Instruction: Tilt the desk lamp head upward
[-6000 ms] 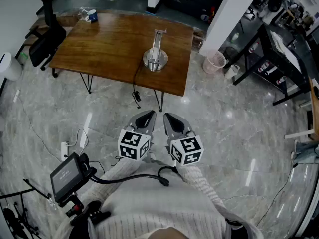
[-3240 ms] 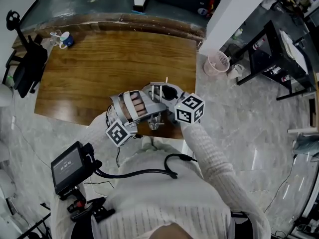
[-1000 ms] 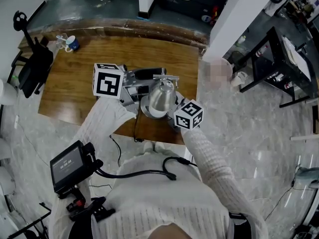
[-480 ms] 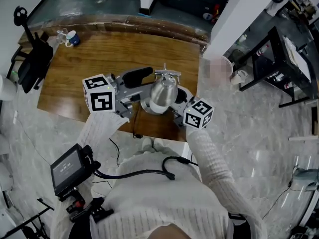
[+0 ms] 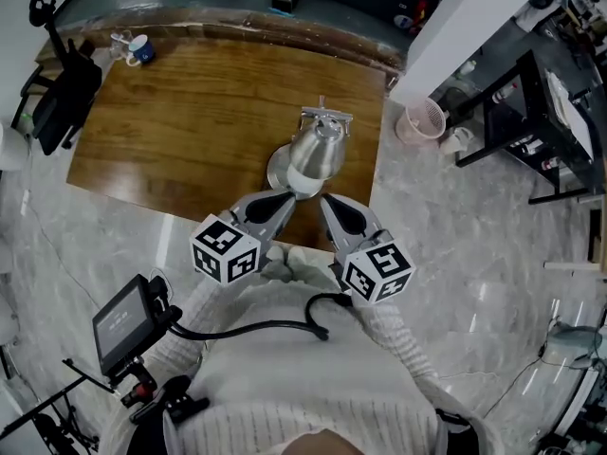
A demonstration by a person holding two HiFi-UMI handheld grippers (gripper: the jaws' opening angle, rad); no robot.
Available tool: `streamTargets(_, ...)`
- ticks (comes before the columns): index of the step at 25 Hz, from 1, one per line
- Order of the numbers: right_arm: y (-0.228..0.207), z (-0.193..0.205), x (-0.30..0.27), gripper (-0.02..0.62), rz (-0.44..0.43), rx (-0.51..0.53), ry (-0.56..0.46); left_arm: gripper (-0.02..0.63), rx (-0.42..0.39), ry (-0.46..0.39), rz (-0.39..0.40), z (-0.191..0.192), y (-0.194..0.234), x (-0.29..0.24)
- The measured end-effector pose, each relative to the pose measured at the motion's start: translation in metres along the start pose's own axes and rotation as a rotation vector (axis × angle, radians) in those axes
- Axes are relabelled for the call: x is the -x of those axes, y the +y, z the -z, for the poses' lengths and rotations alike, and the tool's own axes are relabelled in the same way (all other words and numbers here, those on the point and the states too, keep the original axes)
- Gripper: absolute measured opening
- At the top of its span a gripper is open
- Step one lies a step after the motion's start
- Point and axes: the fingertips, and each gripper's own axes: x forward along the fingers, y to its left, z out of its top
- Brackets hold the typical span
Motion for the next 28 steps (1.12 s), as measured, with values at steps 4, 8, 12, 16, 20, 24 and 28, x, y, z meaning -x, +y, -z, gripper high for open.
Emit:
streamTargets(4, 0.007, 0.007, -0.003, -0.003, 0.037, 0.016, -0.001, 0.008, -0.035, -0.09, -0.16, -0.002, 0.001, 0.007)
streamTargets(8, 0.005, 0.003, -0.001, -0.003, 0.051, 0.044, -0.003, 0.008, -0.083, -0.07, -0.187, 0.0, -0.013, 0.001)
streamTargets(12, 0.017, 0.006, 0.006, -0.003, 0.026, 0.051, 0.014, 0.008, -0.105, -0.061, -0.203, 0.006, -0.024, 0.012)
streamTargets(16, 0.03, 0.009, 0.017, -0.003, 0.022, 0.054, 0.013, 0.008, -0.113, -0.065, -0.221, 0.008, -0.032, 0.025)
streamTargets(20, 0.026, 0.014, 0.002, -0.003, 0.015, 0.054, 0.032, 0.008, -0.048, -0.059, -0.218, 0.012, -0.014, 0.018)
streamTargets(24, 0.03, 0.016, 0.003, -0.003, 0.01, 0.065, 0.048, 0.006, -0.04, -0.055, -0.211, 0.012, -0.015, 0.018)
streamTargets(28, 0.03, 0.018, 0.004, -0.003, 0.015, 0.062, 0.052, 0.006, -0.017, -0.05, -0.191, 0.015, -0.016, 0.017)
